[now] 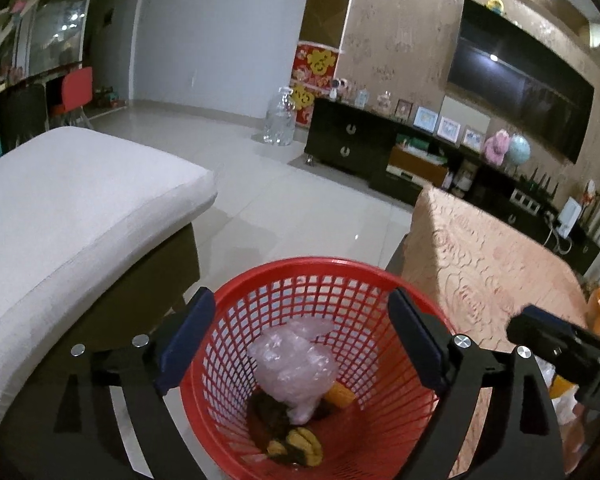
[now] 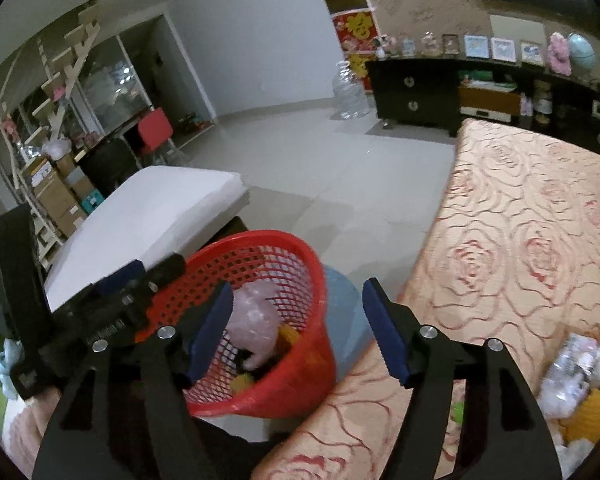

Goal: Collect trash
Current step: 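Move both tools back toward the remaining trash on the table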

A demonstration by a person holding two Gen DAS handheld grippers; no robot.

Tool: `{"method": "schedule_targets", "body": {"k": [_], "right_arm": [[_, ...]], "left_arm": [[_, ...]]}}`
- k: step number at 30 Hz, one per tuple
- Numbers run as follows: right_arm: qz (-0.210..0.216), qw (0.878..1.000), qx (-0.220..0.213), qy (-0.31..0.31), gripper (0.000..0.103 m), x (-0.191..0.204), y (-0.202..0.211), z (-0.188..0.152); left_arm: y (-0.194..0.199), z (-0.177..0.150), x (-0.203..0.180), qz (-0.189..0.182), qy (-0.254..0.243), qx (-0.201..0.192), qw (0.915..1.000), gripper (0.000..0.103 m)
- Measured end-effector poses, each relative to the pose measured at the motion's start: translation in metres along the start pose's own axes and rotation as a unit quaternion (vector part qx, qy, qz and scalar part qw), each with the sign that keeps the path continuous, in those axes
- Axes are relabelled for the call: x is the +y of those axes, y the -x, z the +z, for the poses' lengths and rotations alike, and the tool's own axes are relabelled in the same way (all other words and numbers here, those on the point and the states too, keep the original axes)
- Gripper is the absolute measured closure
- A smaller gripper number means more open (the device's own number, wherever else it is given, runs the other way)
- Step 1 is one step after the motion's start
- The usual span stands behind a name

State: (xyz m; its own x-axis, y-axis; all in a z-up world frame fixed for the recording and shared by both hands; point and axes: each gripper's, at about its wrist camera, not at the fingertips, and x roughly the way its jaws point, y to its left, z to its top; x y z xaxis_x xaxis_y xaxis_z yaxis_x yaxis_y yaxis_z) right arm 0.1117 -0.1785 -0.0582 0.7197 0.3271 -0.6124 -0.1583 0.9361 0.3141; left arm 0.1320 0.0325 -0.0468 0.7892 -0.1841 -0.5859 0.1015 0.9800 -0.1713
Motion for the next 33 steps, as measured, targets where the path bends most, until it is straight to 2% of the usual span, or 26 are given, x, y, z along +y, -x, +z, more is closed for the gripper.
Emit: {"method": "schedule_targets", "body": {"k": [10, 17, 21, 28, 33], "right_arm": [[-0.101, 0.993, -0.061, 0.004, 0.018, -0.041, 0.081, -0.032], [-0.209, 0.973, -0.100, -0.002, 0.008, -0.093, 0.153, -0.068], [-0.257, 0.960, -0.105, -0.027, 0.007, -0.126, 0.175, -0.093], [-0.274, 0.952, -0.116, -0.072, 0.007, -0.162, 0.194, -0.130], [-0.276, 0.950, -0.114, -0.087, 0.007, -0.171, 0.196, -0.137]], "left_arm": [[0.011, -0.003, -0.014, -0.018, -0.007, -0.021, 0.9996, 0.016], [0.014, -0.011, -0.031, -0.035, -0.022, -0.023, 0.9989, 0.016], [0.015, -0.020, -0.049, -0.049, -0.040, -0.018, 0.9979, 0.016], [0.013, -0.038, -0.082, -0.060, -0.082, -0.004, 0.9948, 0.016], [0.011, -0.060, -0.108, -0.074, -0.118, 0.020, 0.9900, 0.016]]}}
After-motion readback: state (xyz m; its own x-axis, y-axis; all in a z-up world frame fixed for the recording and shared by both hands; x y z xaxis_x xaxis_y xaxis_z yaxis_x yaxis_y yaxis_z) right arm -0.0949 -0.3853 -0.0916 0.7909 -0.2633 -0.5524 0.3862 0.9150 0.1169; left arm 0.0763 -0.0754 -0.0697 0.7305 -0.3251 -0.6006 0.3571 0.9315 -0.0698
